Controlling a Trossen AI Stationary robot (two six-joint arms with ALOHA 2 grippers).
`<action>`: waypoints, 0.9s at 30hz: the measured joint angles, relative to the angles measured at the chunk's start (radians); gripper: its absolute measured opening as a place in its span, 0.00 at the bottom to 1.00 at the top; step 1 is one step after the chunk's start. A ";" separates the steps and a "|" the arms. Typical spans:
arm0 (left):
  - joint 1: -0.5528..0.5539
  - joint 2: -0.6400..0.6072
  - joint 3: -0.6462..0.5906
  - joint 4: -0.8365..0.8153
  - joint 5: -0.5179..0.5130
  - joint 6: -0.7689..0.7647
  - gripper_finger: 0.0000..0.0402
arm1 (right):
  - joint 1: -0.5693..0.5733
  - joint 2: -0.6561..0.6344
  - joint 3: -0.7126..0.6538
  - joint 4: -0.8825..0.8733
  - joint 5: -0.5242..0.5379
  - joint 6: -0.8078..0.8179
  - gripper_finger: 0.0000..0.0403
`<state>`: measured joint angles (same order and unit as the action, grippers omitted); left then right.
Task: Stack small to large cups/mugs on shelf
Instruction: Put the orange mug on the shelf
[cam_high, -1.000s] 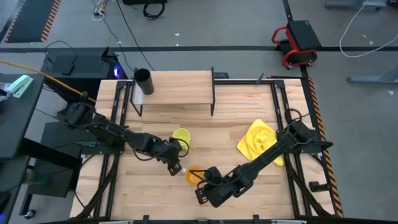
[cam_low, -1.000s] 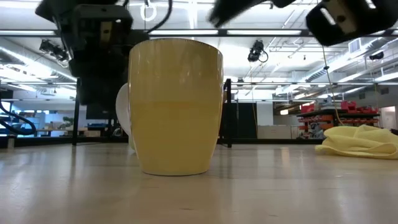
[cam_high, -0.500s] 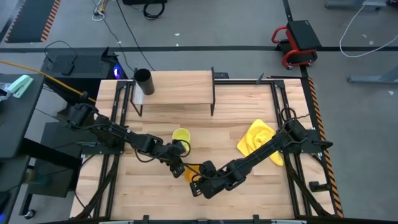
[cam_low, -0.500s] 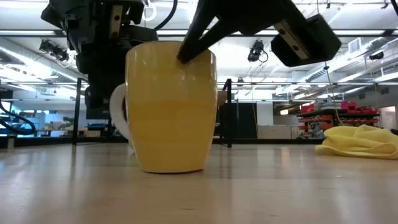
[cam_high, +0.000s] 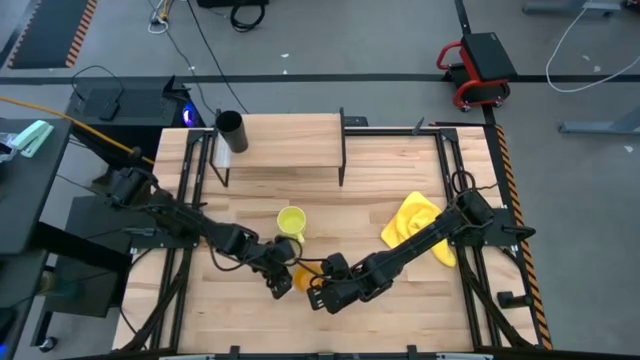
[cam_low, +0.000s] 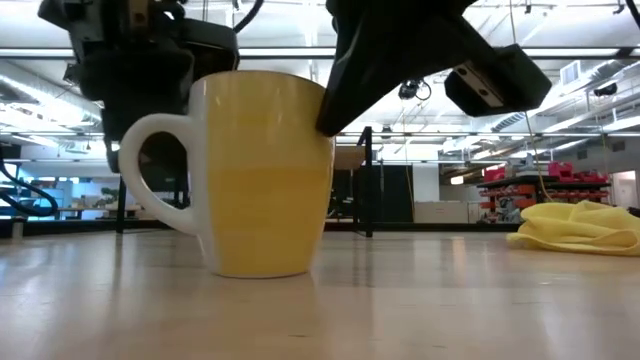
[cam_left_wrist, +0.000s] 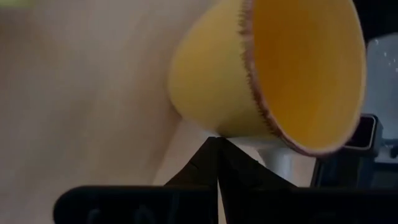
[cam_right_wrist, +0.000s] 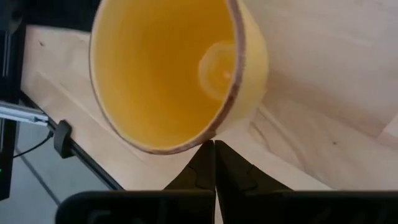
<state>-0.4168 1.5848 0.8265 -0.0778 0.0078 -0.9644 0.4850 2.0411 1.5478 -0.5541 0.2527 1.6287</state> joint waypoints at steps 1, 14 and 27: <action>-0.005 0.000 0.000 0.001 0.001 -0.001 0.03 | -0.003 0.000 0.000 0.000 0.000 0.000 0.01; -0.050 0.000 0.000 0.011 0.005 -0.020 0.02 | -0.064 0.000 -0.001 -0.001 0.015 -0.037 0.01; -0.049 -0.002 0.000 0.012 0.000 -0.018 0.07 | -0.085 -0.004 -0.001 -0.002 -0.004 -0.059 0.01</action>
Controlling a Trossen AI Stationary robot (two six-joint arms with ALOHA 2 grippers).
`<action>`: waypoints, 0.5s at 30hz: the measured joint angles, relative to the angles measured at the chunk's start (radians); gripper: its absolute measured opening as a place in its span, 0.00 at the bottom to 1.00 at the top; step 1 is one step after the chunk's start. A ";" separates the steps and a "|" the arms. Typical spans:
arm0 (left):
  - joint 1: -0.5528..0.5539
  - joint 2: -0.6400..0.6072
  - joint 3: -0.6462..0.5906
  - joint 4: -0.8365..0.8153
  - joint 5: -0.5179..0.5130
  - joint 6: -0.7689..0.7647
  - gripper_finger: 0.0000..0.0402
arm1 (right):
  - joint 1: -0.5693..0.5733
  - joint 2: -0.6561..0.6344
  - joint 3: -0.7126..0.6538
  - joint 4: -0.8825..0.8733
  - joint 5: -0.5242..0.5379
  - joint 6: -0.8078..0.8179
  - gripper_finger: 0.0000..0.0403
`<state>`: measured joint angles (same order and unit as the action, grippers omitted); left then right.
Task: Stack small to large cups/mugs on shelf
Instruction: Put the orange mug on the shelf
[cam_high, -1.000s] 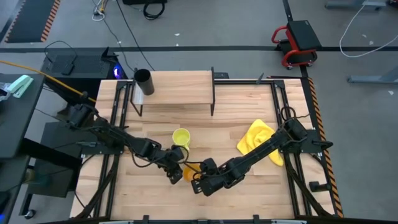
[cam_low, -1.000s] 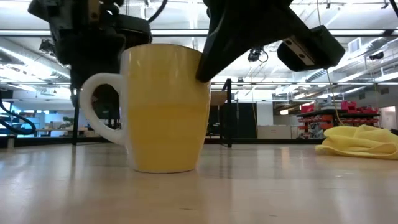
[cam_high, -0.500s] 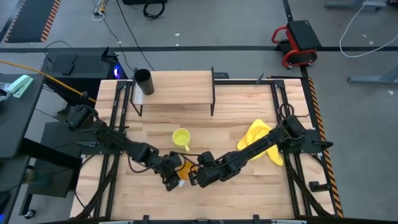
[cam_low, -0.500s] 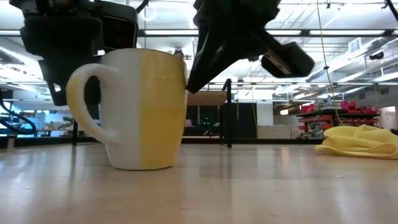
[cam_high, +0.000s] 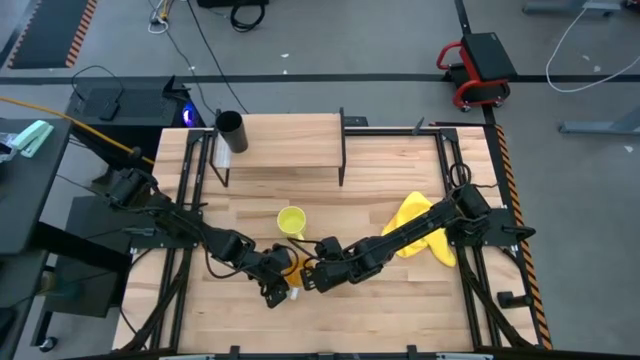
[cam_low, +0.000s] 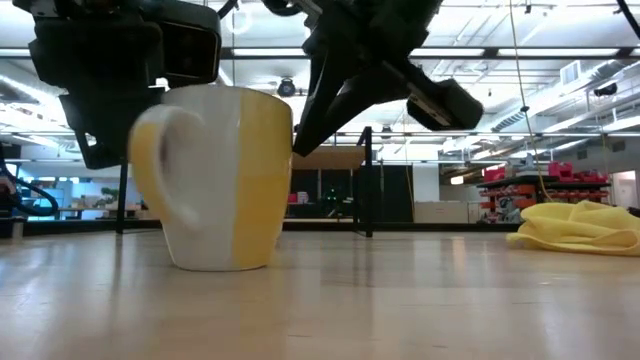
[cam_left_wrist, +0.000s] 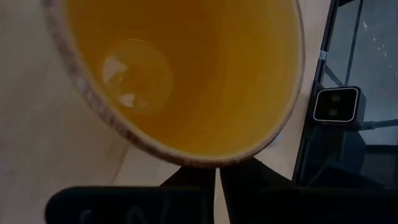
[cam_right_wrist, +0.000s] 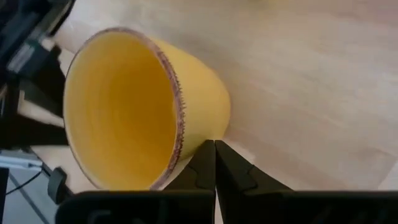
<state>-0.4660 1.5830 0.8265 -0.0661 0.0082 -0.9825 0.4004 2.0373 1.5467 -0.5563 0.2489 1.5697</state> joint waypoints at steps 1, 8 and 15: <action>0.000 -0.003 0.000 -0.007 0.001 0.001 0.06 | 0.003 -0.004 0.000 0.000 -0.010 0.004 0.01; -0.003 -0.022 0.001 -0.048 0.031 0.002 0.02 | 0.032 -0.089 0.000 -0.033 -0.007 0.016 0.01; -0.002 -0.022 0.002 -0.061 0.034 0.000 0.06 | 0.036 -0.192 0.002 -0.212 0.016 0.031 0.01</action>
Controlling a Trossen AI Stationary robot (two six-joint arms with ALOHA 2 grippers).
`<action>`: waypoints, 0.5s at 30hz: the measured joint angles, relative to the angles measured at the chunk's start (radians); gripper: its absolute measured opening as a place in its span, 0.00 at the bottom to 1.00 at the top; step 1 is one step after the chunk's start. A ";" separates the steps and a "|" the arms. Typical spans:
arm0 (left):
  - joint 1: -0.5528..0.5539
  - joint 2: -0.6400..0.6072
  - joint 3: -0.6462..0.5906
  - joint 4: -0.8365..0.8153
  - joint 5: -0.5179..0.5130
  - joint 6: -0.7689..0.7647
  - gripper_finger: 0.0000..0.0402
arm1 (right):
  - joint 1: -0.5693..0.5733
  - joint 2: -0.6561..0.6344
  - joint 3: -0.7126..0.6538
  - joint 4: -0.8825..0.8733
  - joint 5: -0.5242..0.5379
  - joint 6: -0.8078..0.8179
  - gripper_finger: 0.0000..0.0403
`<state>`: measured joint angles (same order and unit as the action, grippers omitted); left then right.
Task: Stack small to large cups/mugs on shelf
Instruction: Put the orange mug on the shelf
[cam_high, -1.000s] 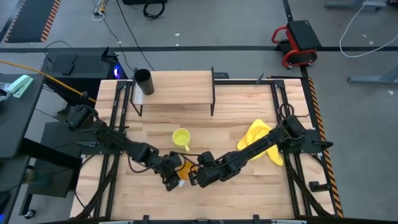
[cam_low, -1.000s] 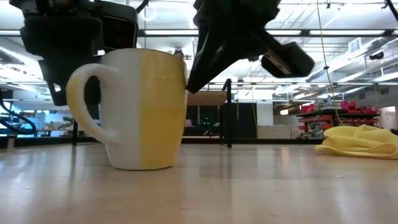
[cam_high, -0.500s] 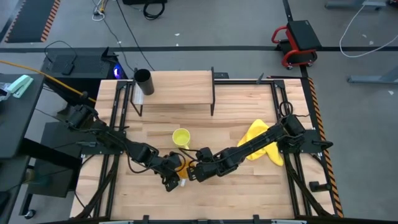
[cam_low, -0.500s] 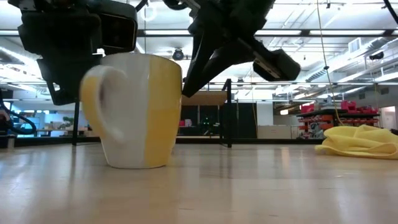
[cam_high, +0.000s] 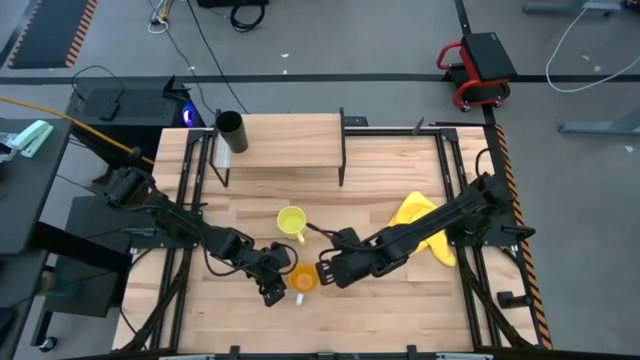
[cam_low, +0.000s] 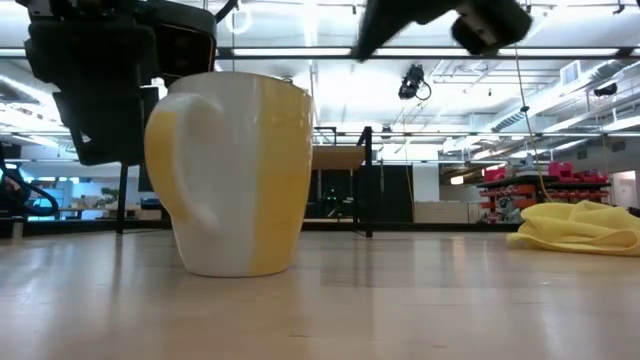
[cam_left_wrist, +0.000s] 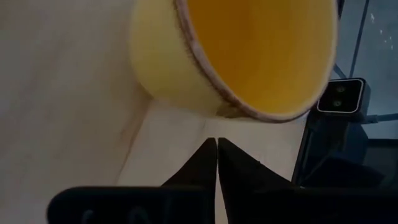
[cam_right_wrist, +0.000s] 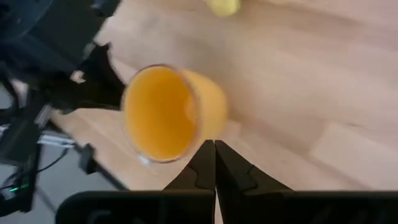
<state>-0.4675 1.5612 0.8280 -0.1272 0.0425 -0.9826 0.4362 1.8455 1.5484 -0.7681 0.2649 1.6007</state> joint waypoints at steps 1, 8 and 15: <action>0.000 0.000 0.000 -0.005 0.000 0.001 0.06 | 0.000 -0.011 0.000 -0.019 0.001 0.004 0.01; 0.001 -0.030 0.000 -0.080 0.003 0.009 0.04 | 0.007 -0.056 0.000 0.013 -0.019 0.012 0.01; 0.002 -0.117 0.000 -0.181 -0.016 0.014 0.03 | -0.004 -0.050 0.000 0.155 -0.069 -0.177 0.03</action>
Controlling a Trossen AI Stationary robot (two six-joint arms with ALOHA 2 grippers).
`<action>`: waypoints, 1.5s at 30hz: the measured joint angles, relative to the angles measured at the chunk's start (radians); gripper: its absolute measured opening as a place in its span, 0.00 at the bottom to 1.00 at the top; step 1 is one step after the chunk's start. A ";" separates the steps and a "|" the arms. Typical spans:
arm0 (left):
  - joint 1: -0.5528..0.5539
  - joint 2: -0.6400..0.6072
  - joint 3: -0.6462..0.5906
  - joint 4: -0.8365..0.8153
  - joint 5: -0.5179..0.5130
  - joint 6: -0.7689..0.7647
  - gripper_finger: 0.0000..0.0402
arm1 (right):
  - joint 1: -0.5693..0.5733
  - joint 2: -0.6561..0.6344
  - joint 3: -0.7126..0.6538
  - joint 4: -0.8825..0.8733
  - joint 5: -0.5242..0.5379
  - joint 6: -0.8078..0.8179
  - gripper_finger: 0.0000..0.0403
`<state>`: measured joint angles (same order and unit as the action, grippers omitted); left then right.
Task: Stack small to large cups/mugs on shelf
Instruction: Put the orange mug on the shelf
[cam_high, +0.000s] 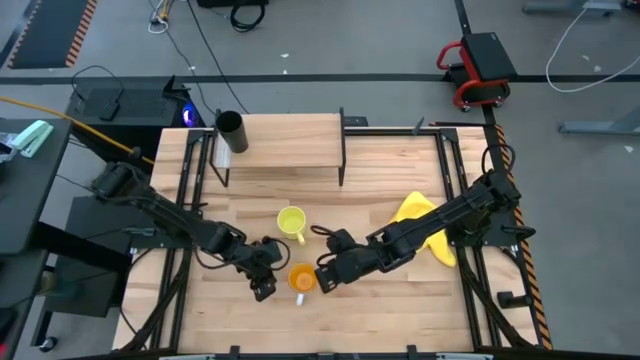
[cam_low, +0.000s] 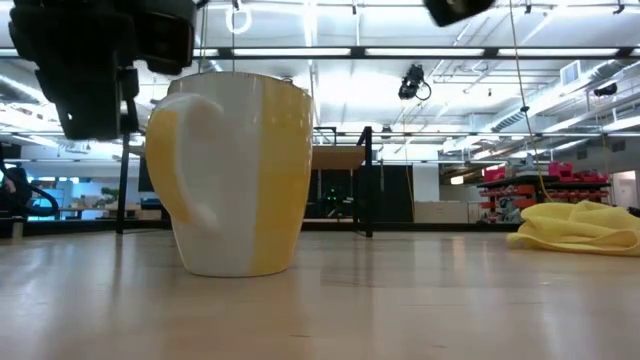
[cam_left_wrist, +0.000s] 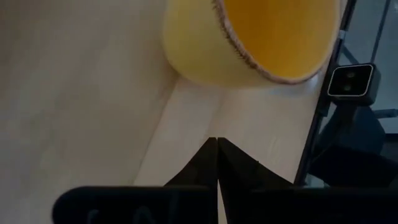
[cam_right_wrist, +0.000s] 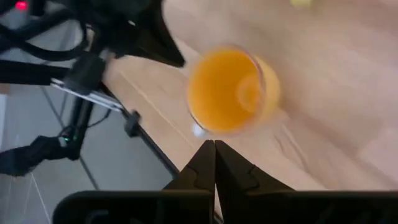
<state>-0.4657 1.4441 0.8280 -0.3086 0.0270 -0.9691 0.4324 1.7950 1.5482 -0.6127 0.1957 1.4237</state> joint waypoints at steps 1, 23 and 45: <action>0.000 -0.017 0.000 -0.021 -0.010 0.004 0.03 | -0.007 0.000 0.000 0.025 0.017 -0.025 0.04; -0.021 -0.130 -0.001 -0.197 -0.165 -0.003 0.03 | -0.053 -0.022 0.000 -0.024 -0.096 0.034 0.06; -0.028 0.005 -0.001 -0.005 -0.092 -0.014 0.06 | -0.116 0.032 -0.002 -0.106 -0.126 -0.139 0.33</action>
<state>-0.4937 1.4487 0.8268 -0.3134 -0.0652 -0.9832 0.3168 1.8271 1.5467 -0.7186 0.0693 1.2845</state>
